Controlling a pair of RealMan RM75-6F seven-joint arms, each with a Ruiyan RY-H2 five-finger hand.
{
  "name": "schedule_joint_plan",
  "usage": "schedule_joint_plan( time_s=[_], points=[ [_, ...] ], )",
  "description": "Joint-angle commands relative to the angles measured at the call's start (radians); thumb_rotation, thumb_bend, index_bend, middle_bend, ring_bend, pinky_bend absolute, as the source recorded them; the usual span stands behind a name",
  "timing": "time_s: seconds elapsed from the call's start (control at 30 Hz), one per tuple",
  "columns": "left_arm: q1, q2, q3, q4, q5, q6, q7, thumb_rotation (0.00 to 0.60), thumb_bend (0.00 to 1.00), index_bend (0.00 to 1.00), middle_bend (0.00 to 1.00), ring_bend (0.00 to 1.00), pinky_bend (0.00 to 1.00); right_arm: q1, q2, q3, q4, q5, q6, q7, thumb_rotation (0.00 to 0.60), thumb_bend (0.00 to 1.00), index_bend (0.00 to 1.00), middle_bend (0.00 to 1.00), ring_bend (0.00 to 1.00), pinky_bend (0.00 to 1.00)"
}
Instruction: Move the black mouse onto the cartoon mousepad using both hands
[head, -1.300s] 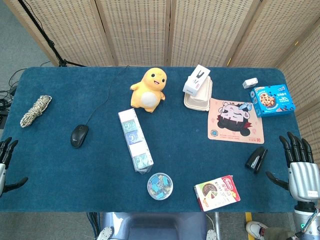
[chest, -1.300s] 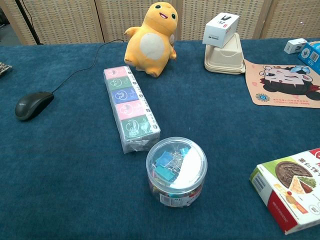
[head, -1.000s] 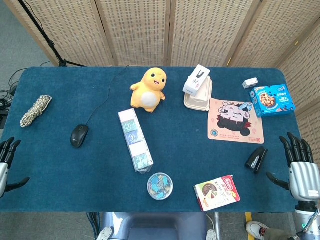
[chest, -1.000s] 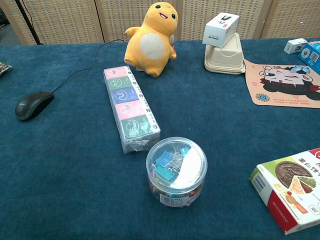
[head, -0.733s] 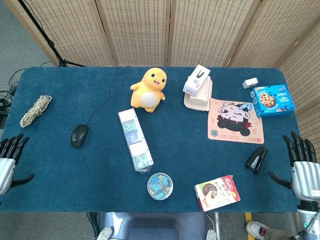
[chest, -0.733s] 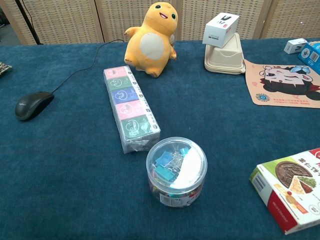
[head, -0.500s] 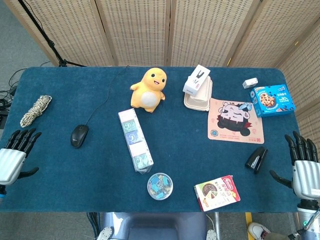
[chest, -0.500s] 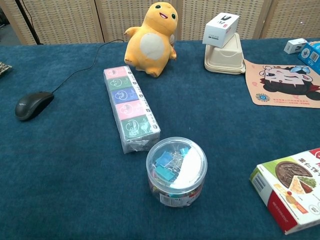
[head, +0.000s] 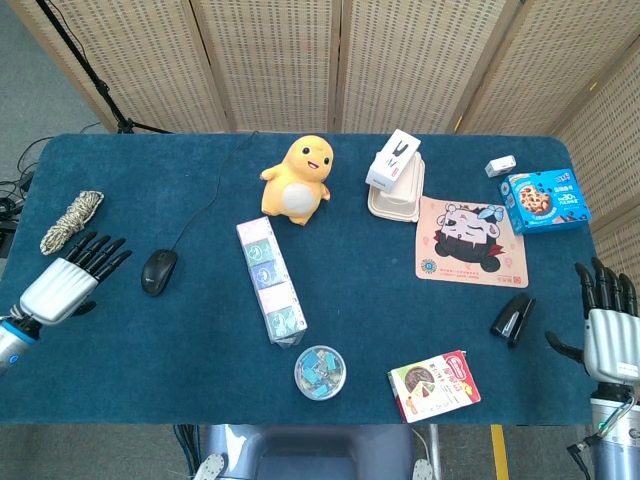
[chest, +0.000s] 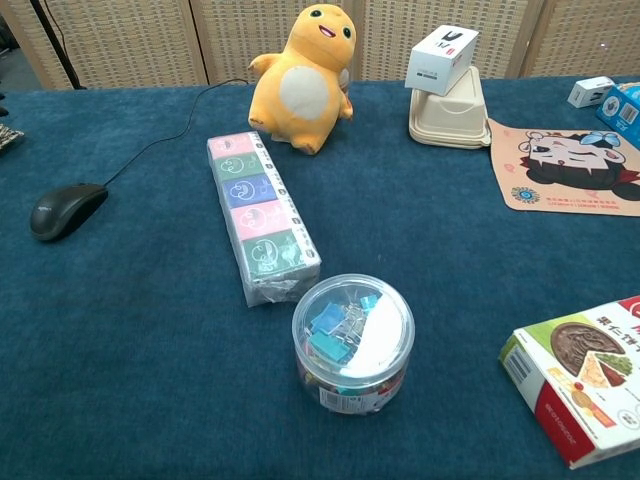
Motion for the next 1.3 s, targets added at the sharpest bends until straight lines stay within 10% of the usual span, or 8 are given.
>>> schedule_joint_plan(
  time_s=[0.03,0.33,1.3],
  points=[
    [-0.078,-0.151,0.054,0.241,0.058,0.025,-0.089,0.600,0.00,0.00,0.00,0.00,0.00,0.004,-0.004,0.006,0.007,0.011,-0.004,0.000,0.600,0.00,0.00,0.00,0.00,0.00],
    [-0.137,-0.255,0.124,0.428,0.078,-0.027,-0.058,0.600,0.01,0.00,0.00,0.00,0.00,0.006,-0.005,0.019,0.022,0.040,-0.008,0.005,0.600,0.00,0.00,0.00,0.00,0.00],
    [-0.214,-0.317,0.203,0.479,0.041,-0.213,-0.005,0.600,0.02,0.00,0.00,0.00,0.00,0.019,-0.020,0.036,0.055,0.103,-0.032,-0.006,0.600,0.00,0.00,0.00,0.00,0.00]
  ],
)
